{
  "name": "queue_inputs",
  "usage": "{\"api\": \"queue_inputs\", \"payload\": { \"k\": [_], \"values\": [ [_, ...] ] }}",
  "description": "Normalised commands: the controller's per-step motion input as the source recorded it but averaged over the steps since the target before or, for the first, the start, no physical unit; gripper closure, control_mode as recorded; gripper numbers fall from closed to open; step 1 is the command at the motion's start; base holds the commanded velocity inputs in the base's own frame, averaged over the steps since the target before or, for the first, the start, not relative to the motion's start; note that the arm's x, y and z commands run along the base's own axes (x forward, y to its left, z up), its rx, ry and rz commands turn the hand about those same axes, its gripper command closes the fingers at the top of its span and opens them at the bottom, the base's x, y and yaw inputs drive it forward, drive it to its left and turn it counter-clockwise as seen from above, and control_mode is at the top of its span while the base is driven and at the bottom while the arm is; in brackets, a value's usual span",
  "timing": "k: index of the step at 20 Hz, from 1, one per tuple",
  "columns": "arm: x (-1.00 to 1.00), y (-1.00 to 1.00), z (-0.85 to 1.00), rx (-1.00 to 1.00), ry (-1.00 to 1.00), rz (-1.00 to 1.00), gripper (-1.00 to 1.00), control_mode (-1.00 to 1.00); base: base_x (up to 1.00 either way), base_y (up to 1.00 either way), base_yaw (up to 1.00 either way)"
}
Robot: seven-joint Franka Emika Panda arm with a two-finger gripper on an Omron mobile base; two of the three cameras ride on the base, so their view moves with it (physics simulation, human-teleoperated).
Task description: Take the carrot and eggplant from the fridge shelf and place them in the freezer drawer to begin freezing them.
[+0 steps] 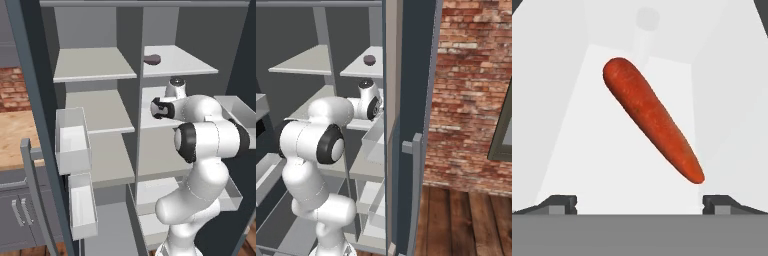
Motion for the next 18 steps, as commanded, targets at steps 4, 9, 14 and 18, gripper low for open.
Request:
{"api": "queue_inputs", "payload": {
  "k": [4, 9, 14, 18],
  "values": [
    [0.25, -0.06, -0.10, 0.00, 0.00, 0.00, -1.00, -1.00, 0.00, 0.00, 0.00],
    [0.25, -0.04, -0.11, 0.00, 0.00, 0.00, -1.00, -1.00, 0.00, 0.00, 0.00],
    [0.27, -0.06, -0.13, 0.00, 0.00, 0.00, -1.00, -1.00, 0.00, 0.00, 0.00],
    [0.31, -0.06, -0.10, 0.00, 0.00, 0.00, -1.00, -1.00, 0.00, 0.00, 0.00]
  ]
}}
